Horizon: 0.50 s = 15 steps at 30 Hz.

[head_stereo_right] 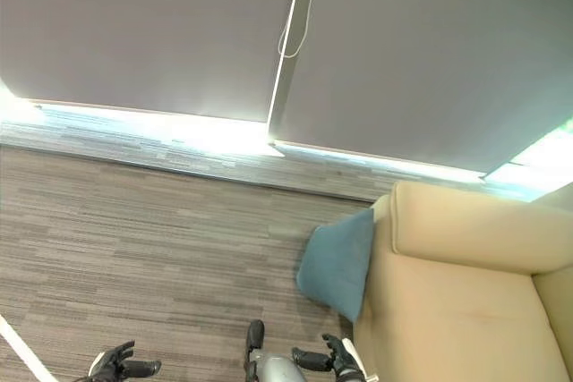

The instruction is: Pick up all the scattered cushions and arrange them neatly on the sofa.

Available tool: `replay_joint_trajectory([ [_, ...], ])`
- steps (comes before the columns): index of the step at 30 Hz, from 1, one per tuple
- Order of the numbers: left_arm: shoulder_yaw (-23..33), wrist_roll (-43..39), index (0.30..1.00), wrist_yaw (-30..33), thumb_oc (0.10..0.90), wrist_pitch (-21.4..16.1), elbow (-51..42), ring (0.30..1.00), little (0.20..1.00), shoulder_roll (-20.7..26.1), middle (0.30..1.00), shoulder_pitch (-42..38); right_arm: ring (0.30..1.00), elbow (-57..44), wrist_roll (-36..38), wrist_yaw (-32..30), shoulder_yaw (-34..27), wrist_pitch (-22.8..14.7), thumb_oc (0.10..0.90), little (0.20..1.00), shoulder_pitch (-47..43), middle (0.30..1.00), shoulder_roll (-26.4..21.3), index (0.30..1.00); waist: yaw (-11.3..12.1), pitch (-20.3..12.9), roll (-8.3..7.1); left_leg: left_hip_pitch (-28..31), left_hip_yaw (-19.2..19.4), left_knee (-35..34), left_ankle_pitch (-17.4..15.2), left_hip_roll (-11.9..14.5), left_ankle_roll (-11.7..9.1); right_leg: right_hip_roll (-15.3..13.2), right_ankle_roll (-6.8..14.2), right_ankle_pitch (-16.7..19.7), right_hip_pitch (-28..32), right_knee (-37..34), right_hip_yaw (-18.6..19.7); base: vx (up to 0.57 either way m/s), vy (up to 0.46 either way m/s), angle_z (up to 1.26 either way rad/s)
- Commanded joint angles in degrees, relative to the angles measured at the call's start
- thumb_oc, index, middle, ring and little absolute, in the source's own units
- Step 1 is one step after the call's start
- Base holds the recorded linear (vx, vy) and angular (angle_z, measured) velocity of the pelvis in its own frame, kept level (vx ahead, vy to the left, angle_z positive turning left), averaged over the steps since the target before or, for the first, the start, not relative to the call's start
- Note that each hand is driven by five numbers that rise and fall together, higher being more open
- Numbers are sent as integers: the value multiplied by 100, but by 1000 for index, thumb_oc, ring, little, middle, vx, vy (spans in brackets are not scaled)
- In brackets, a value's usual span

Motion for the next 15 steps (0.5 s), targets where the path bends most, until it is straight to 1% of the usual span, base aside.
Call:
replay_joint_trajectory([
  [1,-87,155,900,-15,800,-167,-284,900,900,199,900,-165,900,143,92,-181,18,-217,800,900,-304,900,-360,900,-27,-2,-217,-909,-203,1918,173,-316,-123,-132,470,-486,130,192,318,99,-62,-10],
  [2,-87,155,900,-15,800,-167,-284,900,900,199,900,-165,900,143,92,-181,17,-217,800,900,-304,900,-360,900,-27,-2,-215,-913,-204,1922,171,-314,-123,-130,470,-486,129,192,317,79,-18,-54],
  [3,-112,126,900,-26,800,-164,-306,900,900,193,900,-195,900,153,147,-178,13,-218,800,900,-297,900,-370,900,2,-5,-254,-1031,-221,2139,176,-302,-76,-92,423,-547,243,133,419,211,-16,-74],
  [4,-117,39,900,-39,800,-158,-347,900,900,179,900,-199,900,174,206,-164,-8,-187,800,900,-264,900,-397,900,65,1,-324,-1348,-234,2297,54,-276,38,-111,406,-635,365,119,558,376,24,-69],
  [5,-132,-22,900,-65,800,-152,-328,900,900,147,900,-188,900,206,238,-164,-23,-181,800,900,-261,900,-425,900,118,4,-388,-1549,-273,1840,-174,-235,151,-144,483,-713,502,50,714,294,42,-54],
  [6,-133,-22,900,-65,800,-152,-328,900,900,147,900,-188,900,206,238,-164,-23,-181,800,900,-261,900,-425,900,120,8,-388,-1544,-271,1839,-174,-235,151,-144,483,-713,506,49,716,323,120,-46],
  [7,-134,-14,900,-63,800,-142,-279,900,900,131,900,-174,900,232,224,-171,-21,-172,800,900,-268,900,-441,900,162,16,-363,-1517,-360,1026,-258,-162,172,-126,552,-801,603,22,855,257,138,-36],
  [8,-150,-15,900,-53,800,-161,-246,900,900,125,900,-169,900,249,212,-180,-9,-169,800,900,-284,900,-451,900,224,18,-340,-1619,-599,534,-62,-223,141,-87,567,-836,667,-5,976,255,137,-28],
  [10,-150,-15,900,-53,800,-161,-246,900,900,126,900,-171,900,249,212,-180,-10,-169,800,900,-285,900,-450,900,215,6,-349,-1620,-602,499,-31,-235,142,-98,569,-833,652,-5,971,143,83,-51],
  [11,-156,-86,900,-41,800,-217,-214,900,900,101,900,-172,900,257,192,-209,12,-183,800,900,-345,900,-492,900,347,31,-259,-1908,-1266,-71,423,-380,41,46,572,-906,806,-46,1264,242,151,-72],
  [12,-165,-126,900,-35,800,-220,-199,900,900,88,900,-172,900,273,170,-216,20,-183,800,900,-356,900,-509,900,369,64,-246,-1923,-1403,-102,471,-418,17,54,574,-948,857,-9,1348,315,211,-59],
  [13,-165,-114,900,-66,800,-202,-139,900,900,58,900,-157,900,310,132,-206,8,-182,800,900,-344,900,-521,900,348,26,-214,-1818,-1427,-252,427,-405,26,66,586,-1001,873,13,1402,314,266,-81],
  [14,-170,-45,900,-101,800,-155,-119,900,900,54,900,-107,900,354,66,-187,8,-161,800,900,-298,900,-501,900,327,-51,-190,-1667,-1359,-288,403,-394,76,-7,614,-1056,873,195,1478,341,294,-122],
  [15,-169,4,900,-120,800,-131,-98,900,900,56,900,-89,900,377,66,-183,-5,-156,800,900,-286,900,-487,900,325,-78,-199,-1624,-1306,-269,358,-417,115,-35,631,-1065,840,315,1567,336,306,-131],
])
